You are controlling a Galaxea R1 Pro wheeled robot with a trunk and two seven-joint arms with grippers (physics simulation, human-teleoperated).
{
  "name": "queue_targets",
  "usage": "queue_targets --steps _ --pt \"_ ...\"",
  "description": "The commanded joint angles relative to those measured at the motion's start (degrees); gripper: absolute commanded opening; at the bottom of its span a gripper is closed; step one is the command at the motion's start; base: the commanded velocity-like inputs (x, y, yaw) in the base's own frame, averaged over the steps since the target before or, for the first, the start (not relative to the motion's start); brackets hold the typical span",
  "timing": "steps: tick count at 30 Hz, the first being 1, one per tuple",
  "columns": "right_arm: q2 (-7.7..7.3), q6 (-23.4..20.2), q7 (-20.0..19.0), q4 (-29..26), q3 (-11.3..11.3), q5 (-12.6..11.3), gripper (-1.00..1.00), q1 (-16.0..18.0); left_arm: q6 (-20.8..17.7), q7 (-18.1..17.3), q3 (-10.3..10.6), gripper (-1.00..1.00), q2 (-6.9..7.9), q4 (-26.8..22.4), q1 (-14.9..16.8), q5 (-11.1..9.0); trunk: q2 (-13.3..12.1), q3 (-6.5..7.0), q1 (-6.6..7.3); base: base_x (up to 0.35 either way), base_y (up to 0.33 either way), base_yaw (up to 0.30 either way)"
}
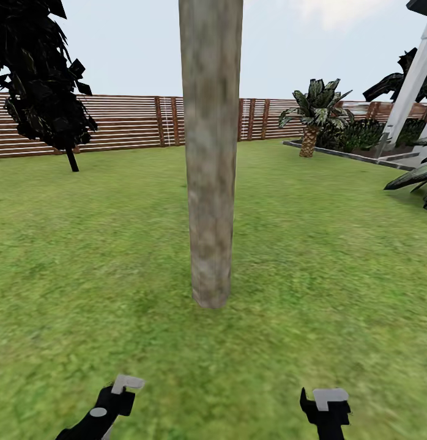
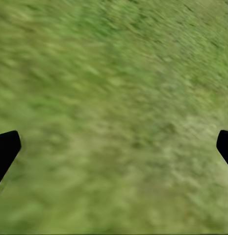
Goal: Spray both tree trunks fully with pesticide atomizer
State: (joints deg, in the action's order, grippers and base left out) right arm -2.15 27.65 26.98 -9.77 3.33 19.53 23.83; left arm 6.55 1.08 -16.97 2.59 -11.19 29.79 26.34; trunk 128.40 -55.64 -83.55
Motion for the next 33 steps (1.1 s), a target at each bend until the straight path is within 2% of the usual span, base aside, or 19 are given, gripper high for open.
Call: queue_targets --steps 1,5,8,10,11,13,15,17,21,27,33 --pt "0.00 1.6 -1.7 0.0 0.1 -0.1 1.00 0.0 -0.9 -1.6 0.0 -1.00 0.07 0.0 0.0 -0.9 0.0 0.00 0.00 0.000 0.000 0.000" --pt "-0.25 3.9 -6.3 0.1 0.2 -0.2 1.00 0.0 -3.3 -7.7 0.1 -1.00 1.20 -0.1 -0.1 -1.5 0.0 0.00 0.00 0.000 0.000 0.000" --pt "-0.37 4.4 -7.2 0.1 0.2 -0.4 1.00 -0.1 -3.6 -12.2 0.2 -1.00 1.64 -0.4 -0.2 -1.3 0.0 0.00 0.00 0.000 0.000 0.000" --pt "-0.43 5.7 -7.4 0.1 0.3 -1.3 1.00 -0.5 -4.0 -14.0 0.1 -1.00 1.74 -0.7 -0.2 -1.2 0.0 0.00 0.00 0.005 0.000 0.000" --pt "-0.50 6.8 -7.4 0.1 0.3 -2.7 1.00 -0.8 -4.4 -14.5 0.1 -1.00 1.75 -0.8 -0.1 -1.1 0.0 0.00 0.00 0.116 0.000 0.000" --pt "-0.51 7.4 -7.5 0.1 0.3 -4.4 1.00 -1.0 -5.5 -14.8 0.2 -1.00 1.73 -0.9 0.0 -1.1 0.0 0.00 0.00 0.174 -0.011 0.000" --pt "-0.44 8.0 -7.6 0.0 0.2 -6.9 1.00 -1.2 -8.5 -14.9 0.2 -1.00 1.67 -1.0 0.4 -1.1 0.0 0.00 0.00 0.244 -0.082 0.000" --pt "-0.40 8.1 -7.6 0.1 0.2 -7.9 1.00 -1.2 -10.4 -14.8 0.4 -1.00 1.22 -1.1 0.8 -1.1 0.0 0.00 0.00 0.269 -0.130 0.000" --pt "0.04 8.2 -7.7 0.1 0.0 -8.1 1.00 -1.2 -11.5 -14.7 0.5 -1.00 0.74 -2.7 1.0 -1.1 0.0 0.00 0.00 0.280 -0.157 0.000" --pt "1.06 8.2 -7.8 0.1 -0.2 -8.0 1.00 -1.2 -18.1 -14.7 0.5 -1.00 0.70 -7.6 1.0 -1.2 0.0 0.00 0.00 0.273 -0.168 0.000" --pt "1.24 8.2 -7.7 0.1 -0.2 -8.0 1.00 -1.3 -19.5 -14.8 0.5 -1.00 0.89 -9.5 1.0 -1.4 0.0 0.02 0.00 0.263 -0.172 -0.073"
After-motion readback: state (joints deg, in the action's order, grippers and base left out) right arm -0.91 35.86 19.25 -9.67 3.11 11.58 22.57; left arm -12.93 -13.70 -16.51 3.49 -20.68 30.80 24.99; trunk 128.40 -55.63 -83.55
